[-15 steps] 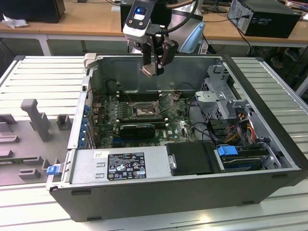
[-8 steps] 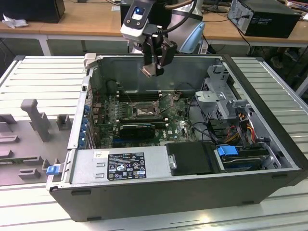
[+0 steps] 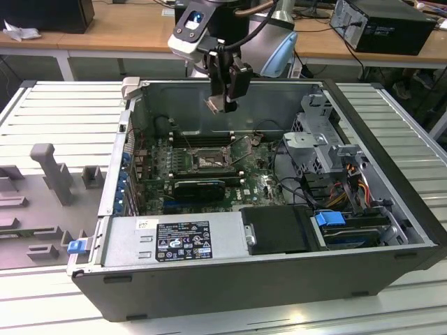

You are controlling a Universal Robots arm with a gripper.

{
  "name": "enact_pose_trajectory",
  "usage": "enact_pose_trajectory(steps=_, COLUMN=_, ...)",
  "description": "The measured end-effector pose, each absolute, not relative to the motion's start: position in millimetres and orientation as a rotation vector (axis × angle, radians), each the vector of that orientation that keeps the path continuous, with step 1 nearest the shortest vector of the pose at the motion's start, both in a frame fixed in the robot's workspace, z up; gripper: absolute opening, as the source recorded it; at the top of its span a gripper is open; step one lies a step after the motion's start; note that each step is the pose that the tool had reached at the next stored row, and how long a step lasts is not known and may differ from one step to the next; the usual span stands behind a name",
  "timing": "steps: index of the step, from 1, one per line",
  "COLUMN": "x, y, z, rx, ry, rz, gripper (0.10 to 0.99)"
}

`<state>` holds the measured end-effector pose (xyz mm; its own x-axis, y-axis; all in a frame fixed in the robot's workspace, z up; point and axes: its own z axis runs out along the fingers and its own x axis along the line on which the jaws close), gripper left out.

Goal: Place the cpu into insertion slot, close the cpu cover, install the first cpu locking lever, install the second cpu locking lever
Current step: 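Place the cpu into insertion slot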

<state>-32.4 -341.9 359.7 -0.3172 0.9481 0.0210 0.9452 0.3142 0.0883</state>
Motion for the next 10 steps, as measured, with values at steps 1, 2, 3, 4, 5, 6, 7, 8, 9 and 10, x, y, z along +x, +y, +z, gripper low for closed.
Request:
enact_pose_trajectory(steps=1, x=-32, y=-342, z=359, rx=1.829, ry=2.507, rz=0.13, gripper=0.533)
enact_pose_trajectory(steps=2, x=-32, y=-342, z=359, rx=1.854, ry=2.488, rz=0.13, gripper=0.533)
enact_pose_trajectory(steps=3, x=-32, y=-342, z=358, rx=1.877, ry=2.47, rz=0.129, gripper=0.533)
enact_pose_trajectory(steps=4, x=-32, y=-342, z=358, rx=1.898, ry=2.453, rz=0.129, gripper=0.533)
enact_pose_trajectory(steps=5, x=-32, y=-342, z=357, rx=1.943, ry=2.415, rz=0.128, gripper=0.533)
enact_pose_trajectory(steps=6, x=-32, y=-342, z=356, rx=1.972, ry=2.39, rz=0.127, gripper=0.533)
enact_pose_trajectory(steps=7, x=-32, y=-342, z=355, rx=2.006, ry=2.361, rz=0.126, gripper=0.533)
enact_pose_trajectory(steps=8, x=-32, y=-342, z=354, rx=2.047, ry=2.323, rz=0.124, gripper=0.533)
enact_pose_trajectory(steps=9, x=-32, y=-342, z=350, rx=2.097, ry=2.277, rz=0.122, gripper=0.533)
enact_pose_trajectory(steps=10, x=-32, y=-342, z=348, rx=2.122, ry=2.253, rz=0.121, gripper=0.533)
